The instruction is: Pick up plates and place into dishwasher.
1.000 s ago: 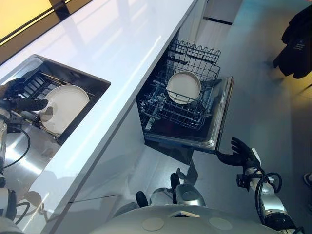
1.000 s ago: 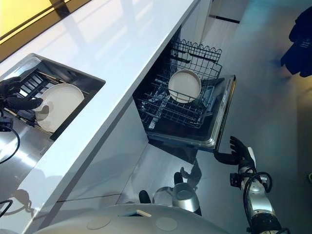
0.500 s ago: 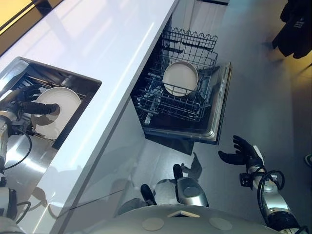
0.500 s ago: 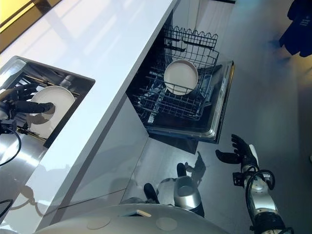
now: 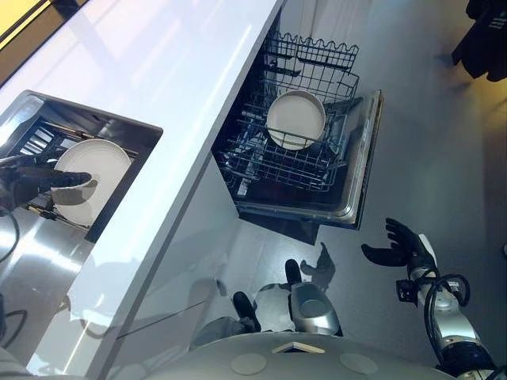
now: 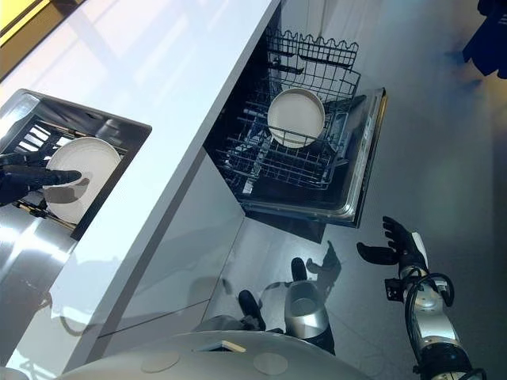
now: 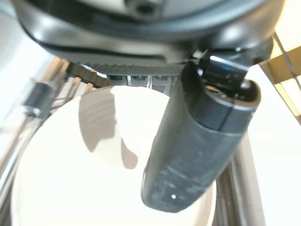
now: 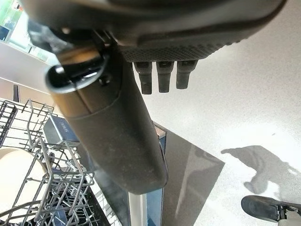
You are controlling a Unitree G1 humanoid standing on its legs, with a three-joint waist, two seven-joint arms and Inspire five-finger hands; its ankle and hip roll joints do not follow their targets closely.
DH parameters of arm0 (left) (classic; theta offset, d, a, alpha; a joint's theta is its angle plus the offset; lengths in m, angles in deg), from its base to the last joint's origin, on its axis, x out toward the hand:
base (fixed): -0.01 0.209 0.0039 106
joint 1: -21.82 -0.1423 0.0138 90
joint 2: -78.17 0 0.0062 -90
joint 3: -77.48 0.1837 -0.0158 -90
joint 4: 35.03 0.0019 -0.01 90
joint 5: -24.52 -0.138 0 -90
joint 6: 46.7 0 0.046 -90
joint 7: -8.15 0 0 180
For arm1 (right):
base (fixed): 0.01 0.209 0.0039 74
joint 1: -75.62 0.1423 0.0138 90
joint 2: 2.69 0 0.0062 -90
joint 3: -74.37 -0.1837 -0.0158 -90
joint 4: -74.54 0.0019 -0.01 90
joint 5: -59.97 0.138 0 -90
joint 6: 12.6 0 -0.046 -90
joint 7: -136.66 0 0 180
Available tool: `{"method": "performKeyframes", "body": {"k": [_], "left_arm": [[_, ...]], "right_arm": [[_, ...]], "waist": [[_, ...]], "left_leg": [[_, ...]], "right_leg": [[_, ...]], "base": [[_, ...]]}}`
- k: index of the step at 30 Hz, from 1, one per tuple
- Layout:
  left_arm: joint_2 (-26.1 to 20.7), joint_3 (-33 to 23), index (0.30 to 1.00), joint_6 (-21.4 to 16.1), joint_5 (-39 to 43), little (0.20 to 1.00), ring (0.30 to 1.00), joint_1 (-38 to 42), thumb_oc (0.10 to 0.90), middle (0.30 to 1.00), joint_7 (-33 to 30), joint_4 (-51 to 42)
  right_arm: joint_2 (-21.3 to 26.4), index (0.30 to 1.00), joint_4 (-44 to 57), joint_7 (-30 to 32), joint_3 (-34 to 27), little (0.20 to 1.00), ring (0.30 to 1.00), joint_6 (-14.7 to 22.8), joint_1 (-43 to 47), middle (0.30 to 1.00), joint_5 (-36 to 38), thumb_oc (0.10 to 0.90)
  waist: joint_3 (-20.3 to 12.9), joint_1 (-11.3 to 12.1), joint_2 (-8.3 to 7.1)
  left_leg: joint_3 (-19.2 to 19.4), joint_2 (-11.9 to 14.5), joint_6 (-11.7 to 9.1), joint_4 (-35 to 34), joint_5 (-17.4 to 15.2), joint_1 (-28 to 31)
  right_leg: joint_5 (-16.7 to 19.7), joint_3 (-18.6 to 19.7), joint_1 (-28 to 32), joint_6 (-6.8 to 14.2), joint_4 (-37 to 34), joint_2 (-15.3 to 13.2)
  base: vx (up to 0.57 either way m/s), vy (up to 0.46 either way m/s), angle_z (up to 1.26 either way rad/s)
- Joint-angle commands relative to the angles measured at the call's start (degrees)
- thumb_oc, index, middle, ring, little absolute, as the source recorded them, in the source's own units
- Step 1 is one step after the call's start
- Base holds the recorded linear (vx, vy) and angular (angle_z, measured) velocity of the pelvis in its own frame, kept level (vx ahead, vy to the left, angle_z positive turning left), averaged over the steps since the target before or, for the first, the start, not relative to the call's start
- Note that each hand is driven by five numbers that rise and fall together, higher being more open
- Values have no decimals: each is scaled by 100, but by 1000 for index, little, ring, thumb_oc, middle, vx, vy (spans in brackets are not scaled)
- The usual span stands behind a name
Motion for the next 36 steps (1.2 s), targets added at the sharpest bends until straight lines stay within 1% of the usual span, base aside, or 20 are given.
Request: {"method": "performKeyframes", "body": {"k": [1,3,4,5,8,10,13,14,16,22,25,29,30,32,33,34,35,36], "left_arm": [[-7,71,575,14,1006,521,575,655,421,575,807,-30],[-44,73,566,-38,1255,510,566,834,410,566,827,76],[-54,78,545,-48,1334,485,545,914,385,545,846,108],[-67,80,568,-48,1411,513,568,981,413,568,837,120],[-69,116,568,-111,1621,513,568,1229,413,568,829,188],[-33,150,516,-222,1772,453,516,1367,353,516,858,214],[-41,255,387,-311,1844,302,387,1555,202,387,863,224],[-47,282,300,-351,1857,200,300,1601,100,300,853,221],[-54,372,300,-501,1945,200,300,1730,100,300,795,260],[-121,672,300,-640,1814,200,300,2175,100,300,744,392],[-160,803,300,-740,1889,200,300,2388,100,300,525,432],[-199,737,300,-1124,2230,200,300,2389,100,300,-166,426],[-207,673,300,-1197,2300,200,300,2384,100,300,-272,462],[-212,529,300,-1493,2497,200,300,2332,100,300,-731,419],[-211,382,300,-1681,2692,200,300,2270,100,300,-1006,354],[-202,311,300,-1773,2769,200,300,2230,100,300,-1147,306],[-156,146,300,-2076,2985,200,300,2132,100,300,-1494,207],[-98,1,300,-2306,3063,200,300,2043,100,300,-1748,106]], "right_arm": [[501,900,341,159,-315,900,900,378,408,900,-156,800],[525,900,327,168,-276,900,900,377,452,900,-185,800],[528,900,324,184,-255,900,900,375,469,900,-182,800],[525,900,313,190,-240,900,900,388,478,900,-179,800],[553,900,269,179,-190,900,900,442,531,900,-169,800],[574,900,271,185,-134,900,900,472,583,900,-154,800],[603,900,302,243,-30,900,900,491,665,900,-106,800],[604,900,333,278,-1,900,900,489,685,900,-79,800],[627,900,382,350,53,900,900,517,730,900,-35,800],[582,900,394,443,154,900,900,607,755,900,-3,800],[601,900,405,472,172,900,900,664,802,900,26,800],[598,900,449,494,193,900,900,696,829,900,-65,800],[588,900,418,496,198,900,900,723,842,900,-139,800],[572,900,345,500,206,900,900,754,855,900,-213,800],[550,900,305,472,176,900,900,771,841,900,-222,800],[535,900,286,463,161,900,900,789,826,900,-233,800],[497,900,271,457,149,900,900,813,786,900,-247,800],[449,900,244,463,157,900,900,844,765,900,-258,800]], "waist": [[-242,-105,234],[-205,-104,223],[-187,-100,215],[-168,-97,206],[-89,-98,165],[19,-99,108],[155,-94,52],[194,-91,29],[267,-97,-3],[327,-113,-88],[377,-131,-86],[439,-137,-22],[421,-124,4],[407,-116,20],[372,-91,34],[362,-80,34],[358,-80,29],[327,-66,34]], "left_leg": [[-438,-8,-294,626,-331,-772],[-462,-1,-305,646,-320,-822],[-468,1,-309,658,-316,-849],[-476,4,-311,668,-314,-875],[-483,17,-315,699,-291,-974],[-476,41,-322,733,-267,-1081],[-460,66,-316,789,-241,-1238],[-446,80,-315,798,-232,-1283],[-430,107,-321,820,-212,-1368],[-364,169,-329,915,-189,-1547],[-339,182,-334,929,-176,-1630],[-338,195,-351,954,-174,-1681],[-331,204,-356,950,-146,-1716],[-347,191,-365,944,-163,-1691],[-348,192,-372,918,-139,-1704],[-355,187,-374,904,-138,-1695],[-378,170,-377,877,-160,-1638],[-386,173,-382,848,-136,-1638]], "right_leg": [[-743,-115,-236,712,814,-201],[-760,-121,-260,695,804,-197],[-767,-118,-272,694,802,-198],[-771,-108,-292,692,808,-196],[-781,-76,-362,676,826,-185],[-783,-59,-456,664,859,-176],[-781,-27,-610,633,932,-159],[-782,-21,-656,626,948,-151],[-790,-20,-738,604,986,-142],[-796,-16,-900,558,1092,-145],[-810,-8,-979,537,1124,-124],[-890,-46,-1041,512,1254,-160],[-861,-49,-1063,502,1236,-157],[-915,-61,-1044,505,1270,-171],[-886,-52,-1042,492,1223,-151],[-889,-51,-1032,489,1212,-146],[-946,-53,-983,485,1226,-147],[-910,-51,-972,474,1177,-127]], "base": [[-49,0,3],[-52,-1,3],[-50,-1,3],[-58,-4,3],[-72,-5,1],[-116,-13,1],[-128,-18,2],[-112,-25,-2],[-95,-25,-5],[-24,-38,2],[-38,-27,2],[-14,4,2],[23,6,-3],[30,-11,-6],[29,-24,-6],[34,-36,-5],[28,-47,2],[24,-54,2]]}}
